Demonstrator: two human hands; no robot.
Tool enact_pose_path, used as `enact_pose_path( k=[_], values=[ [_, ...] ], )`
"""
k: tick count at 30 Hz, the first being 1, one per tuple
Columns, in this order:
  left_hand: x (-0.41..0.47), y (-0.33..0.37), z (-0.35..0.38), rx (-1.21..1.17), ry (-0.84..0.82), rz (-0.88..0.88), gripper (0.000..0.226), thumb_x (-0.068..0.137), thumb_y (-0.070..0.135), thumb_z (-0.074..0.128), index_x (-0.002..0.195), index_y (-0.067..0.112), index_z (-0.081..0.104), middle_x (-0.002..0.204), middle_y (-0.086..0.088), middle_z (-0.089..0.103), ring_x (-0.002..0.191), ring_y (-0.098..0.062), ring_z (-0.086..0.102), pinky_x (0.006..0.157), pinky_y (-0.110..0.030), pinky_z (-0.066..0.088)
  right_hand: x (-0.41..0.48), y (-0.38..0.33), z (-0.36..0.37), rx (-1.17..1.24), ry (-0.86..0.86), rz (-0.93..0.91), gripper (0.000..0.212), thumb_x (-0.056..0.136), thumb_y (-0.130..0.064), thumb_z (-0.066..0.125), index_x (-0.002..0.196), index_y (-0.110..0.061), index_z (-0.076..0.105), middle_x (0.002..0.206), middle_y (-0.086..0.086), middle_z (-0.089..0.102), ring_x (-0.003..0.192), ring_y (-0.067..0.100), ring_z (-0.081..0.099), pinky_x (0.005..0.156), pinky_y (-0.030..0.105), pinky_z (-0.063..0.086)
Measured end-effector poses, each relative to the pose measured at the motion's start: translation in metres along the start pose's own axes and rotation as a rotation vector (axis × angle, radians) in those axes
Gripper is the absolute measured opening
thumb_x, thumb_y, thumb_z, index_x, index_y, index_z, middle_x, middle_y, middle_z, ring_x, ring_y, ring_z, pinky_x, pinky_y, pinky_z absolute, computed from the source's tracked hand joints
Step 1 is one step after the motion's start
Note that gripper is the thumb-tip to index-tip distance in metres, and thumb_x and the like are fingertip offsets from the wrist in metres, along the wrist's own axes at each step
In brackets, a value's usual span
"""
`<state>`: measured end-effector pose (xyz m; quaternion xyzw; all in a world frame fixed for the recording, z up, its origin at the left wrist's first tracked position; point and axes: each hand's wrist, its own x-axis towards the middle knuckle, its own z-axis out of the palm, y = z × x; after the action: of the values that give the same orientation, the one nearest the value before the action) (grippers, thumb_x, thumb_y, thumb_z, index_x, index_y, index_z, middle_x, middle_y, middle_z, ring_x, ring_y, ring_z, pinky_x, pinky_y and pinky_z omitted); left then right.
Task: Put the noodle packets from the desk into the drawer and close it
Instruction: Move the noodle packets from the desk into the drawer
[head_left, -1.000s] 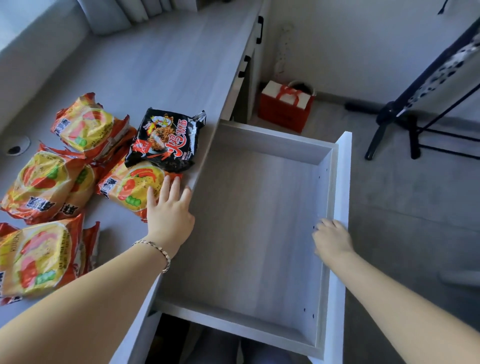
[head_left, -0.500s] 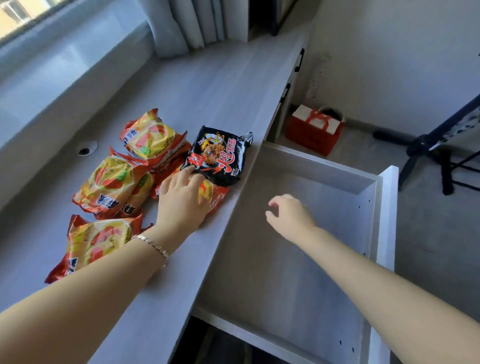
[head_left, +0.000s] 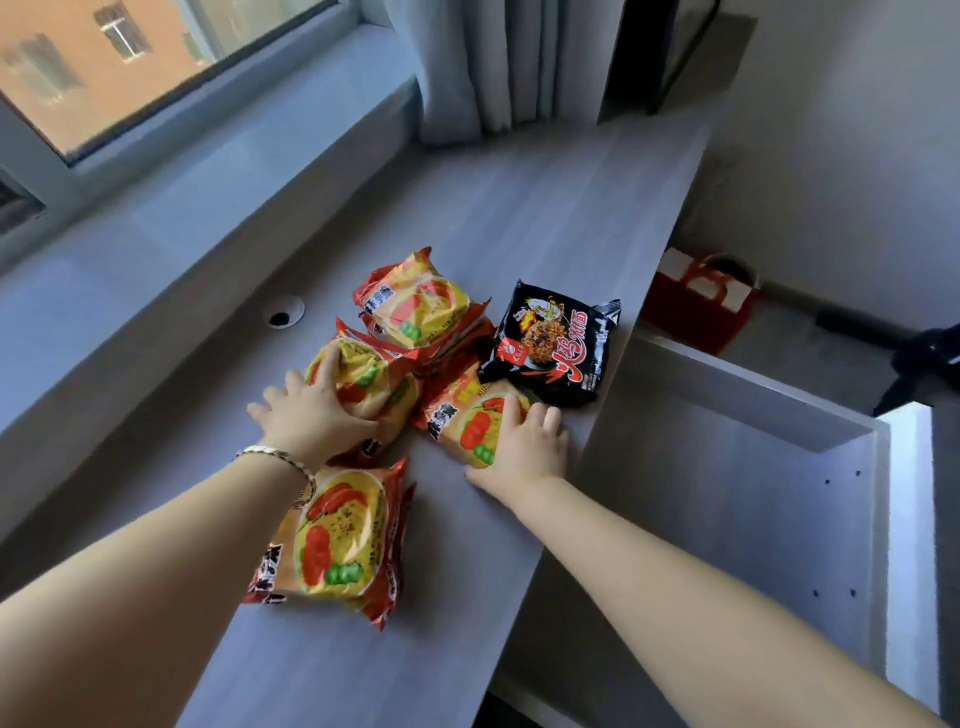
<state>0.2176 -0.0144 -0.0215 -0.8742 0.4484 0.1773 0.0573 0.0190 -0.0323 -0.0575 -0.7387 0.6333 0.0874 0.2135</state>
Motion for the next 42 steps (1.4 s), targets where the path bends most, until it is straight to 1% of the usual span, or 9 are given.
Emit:
enact_pose_path(
  k=[3, 8, 12, 17, 23, 29, 34, 38, 42],
  values=[
    [0.001, -0.003, -0.004, -0.012, -0.007, 0.003, 0.107, 0.059, 0.069, 0.07, 0.146, 0.039, 0.015, 0.135, -0.019, 0.045, 0.126, -0.038, 0.034, 0.105, -0.048, 0.025, 0.0, 0.006, -0.006, 0.128, -0.029, 0.005, 0.103, 0.063, -0.062, 0.068, 0.141, -0.017, 0.019, 0.139, 0.015, 0.038, 0.13, 0.033, 0.031, 0.103, 0.043, 0.035],
    [-0.022, 0.021, -0.03, -0.109, 0.099, -0.023, 0.096, 0.067, 0.061, 0.068, 0.145, 0.034, 0.02, 0.135, -0.025, 0.036, 0.125, -0.041, 0.036, 0.106, -0.049, 0.028, -0.025, 0.04, -0.034, 0.733, -0.285, -0.06, 0.086, 0.067, -0.052, 0.072, 0.136, -0.024, 0.029, 0.13, 0.003, 0.052, 0.12, 0.021, 0.05, 0.101, 0.034, 0.044],
    [-0.068, 0.067, -0.043, -0.21, 0.332, 0.225, 0.095, 0.067, 0.06, 0.067, 0.145, 0.037, 0.019, 0.128, -0.021, 0.037, 0.118, -0.039, 0.039, 0.102, -0.045, 0.03, -0.059, 0.086, -0.046, 0.653, 0.078, -0.218, 0.098, 0.052, -0.057, 0.066, 0.137, -0.025, 0.029, 0.113, -0.008, 0.04, 0.114, 0.012, 0.04, 0.093, 0.027, 0.039],
    [-0.121, 0.137, -0.011, -0.291, 0.244, 0.511, 0.095, 0.068, 0.055, 0.065, 0.147, 0.037, 0.016, 0.134, -0.011, 0.036, 0.119, -0.035, 0.04, 0.1, -0.042, 0.033, -0.074, 0.174, -0.01, 0.663, 0.333, 0.168, 0.097, 0.052, -0.063, 0.06, 0.132, -0.013, 0.038, 0.123, 0.013, 0.057, 0.113, 0.029, 0.054, 0.093, 0.044, 0.05],
    [-0.152, 0.194, 0.079, -0.126, 0.121, 0.791, 0.096, 0.05, 0.058, 0.064, 0.137, 0.032, 0.035, 0.11, -0.011, 0.059, 0.089, -0.038, 0.06, 0.077, -0.043, 0.049, -0.078, 0.249, 0.062, 0.492, 0.107, 0.709, 0.082, 0.067, -0.051, 0.074, 0.129, -0.006, 0.045, 0.12, 0.024, 0.06, 0.114, 0.042, 0.052, 0.099, 0.042, 0.037],
    [-0.149, 0.227, 0.167, 0.082, -0.279, 0.539, 0.092, 0.07, 0.048, 0.066, 0.147, 0.032, 0.018, 0.132, -0.012, 0.039, 0.116, -0.035, 0.044, 0.097, -0.043, 0.035, -0.071, 0.277, 0.106, 0.473, -0.06, 0.804, 0.096, 0.071, -0.047, 0.072, 0.141, -0.002, 0.024, 0.131, 0.033, 0.043, 0.122, 0.045, 0.04, 0.103, 0.04, 0.031],
    [-0.129, 0.221, 0.202, 0.069, -0.443, 0.316, 0.087, 0.071, 0.04, 0.069, 0.144, 0.028, 0.023, 0.138, -0.012, 0.035, 0.122, -0.036, 0.041, 0.105, -0.051, 0.034, -0.06, 0.282, 0.092, 0.322, -0.107, 0.632, 0.058, 0.08, -0.038, 0.064, 0.127, -0.008, 0.047, 0.133, 0.019, 0.045, 0.122, 0.04, 0.04, 0.101, 0.038, 0.036],
    [-0.119, 0.213, 0.194, -0.08, -0.612, 0.278, 0.09, 0.073, 0.039, 0.074, 0.146, 0.026, 0.022, 0.141, -0.01, 0.035, 0.124, -0.031, 0.047, 0.102, -0.039, 0.044, -0.041, 0.264, 0.057, 0.352, 0.052, 0.33, 0.024, 0.083, -0.017, 0.059, 0.106, -0.011, 0.065, 0.12, 0.011, 0.057, 0.117, 0.031, 0.046, 0.1, 0.035, 0.037],
    [-0.118, 0.217, 0.138, -0.191, -0.44, 0.448, 0.049, 0.088, 0.022, 0.056, 0.135, 0.019, 0.043, 0.133, -0.006, 0.048, 0.113, -0.026, 0.057, 0.093, -0.035, 0.051, -0.012, 0.215, -0.005, 0.51, 0.274, 0.091, 0.017, 0.085, -0.006, 0.055, 0.095, -0.007, 0.069, 0.11, 0.009, 0.063, 0.109, 0.025, 0.055, 0.09, 0.024, 0.038]
  ],
)
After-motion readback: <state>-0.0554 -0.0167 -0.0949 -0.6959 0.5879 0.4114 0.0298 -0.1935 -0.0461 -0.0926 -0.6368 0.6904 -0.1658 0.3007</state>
